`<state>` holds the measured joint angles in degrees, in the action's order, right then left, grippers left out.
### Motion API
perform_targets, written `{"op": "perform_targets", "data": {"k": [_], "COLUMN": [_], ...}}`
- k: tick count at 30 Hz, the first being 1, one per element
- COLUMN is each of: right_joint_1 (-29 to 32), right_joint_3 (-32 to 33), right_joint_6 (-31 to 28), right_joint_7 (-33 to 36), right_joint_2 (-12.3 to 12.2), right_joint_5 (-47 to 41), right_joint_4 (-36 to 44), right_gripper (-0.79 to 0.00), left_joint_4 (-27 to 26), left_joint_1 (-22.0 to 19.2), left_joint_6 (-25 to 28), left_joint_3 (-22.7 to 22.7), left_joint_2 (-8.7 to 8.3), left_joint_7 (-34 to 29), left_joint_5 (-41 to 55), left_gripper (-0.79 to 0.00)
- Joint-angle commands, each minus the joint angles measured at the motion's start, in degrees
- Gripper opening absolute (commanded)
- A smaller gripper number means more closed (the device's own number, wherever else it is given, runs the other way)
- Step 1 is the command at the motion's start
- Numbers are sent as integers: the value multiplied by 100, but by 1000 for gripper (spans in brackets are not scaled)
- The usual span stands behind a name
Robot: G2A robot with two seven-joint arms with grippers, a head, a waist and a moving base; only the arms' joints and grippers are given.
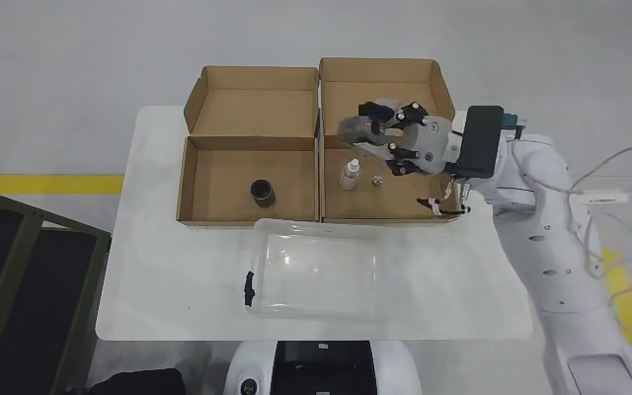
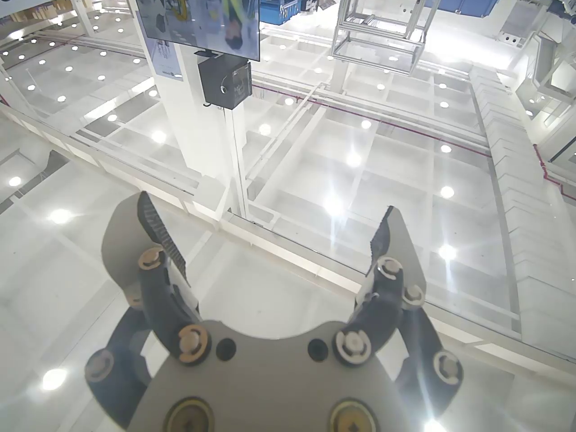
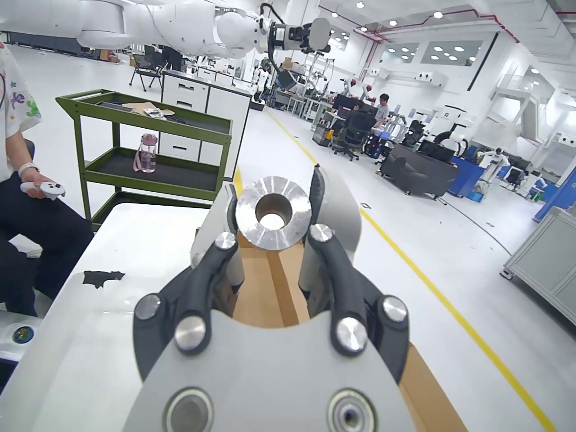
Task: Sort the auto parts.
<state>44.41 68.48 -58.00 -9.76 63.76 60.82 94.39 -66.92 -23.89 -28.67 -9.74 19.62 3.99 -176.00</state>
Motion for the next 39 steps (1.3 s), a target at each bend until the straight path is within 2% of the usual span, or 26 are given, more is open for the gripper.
{"op": "perform_targets", "data": {"k": [1,9,15,25,39], "right_joint_1": [122,137,-36,-461,-1202], "right_joint_3": [-65,-785,-1294,-2000,-2902], "right_joint_6": [0,108,221,540,1088], "right_joint_7": [124,628,783,1084,1563], "right_joint_2": [-18,68,177,405,873], "right_joint_5": [38,364,596,733,712], "right_joint_4": [126,202,-48,-816,-2059], "right_gripper": [-785,-785,-785,-785,-785], "left_joint_4": [0,0,0,0,0], "left_joint_1": [0,0,0,0,0], "left_joint_6": [0,0,0,0,0], "left_joint_3": [0,0,0,0,0], "left_joint_2": [0,0,0,0,0], "left_joint_7": [0,0,0,0,0], "left_joint_5": [0,0,0,0,0], "left_gripper": [0,0,0,0,0]}}
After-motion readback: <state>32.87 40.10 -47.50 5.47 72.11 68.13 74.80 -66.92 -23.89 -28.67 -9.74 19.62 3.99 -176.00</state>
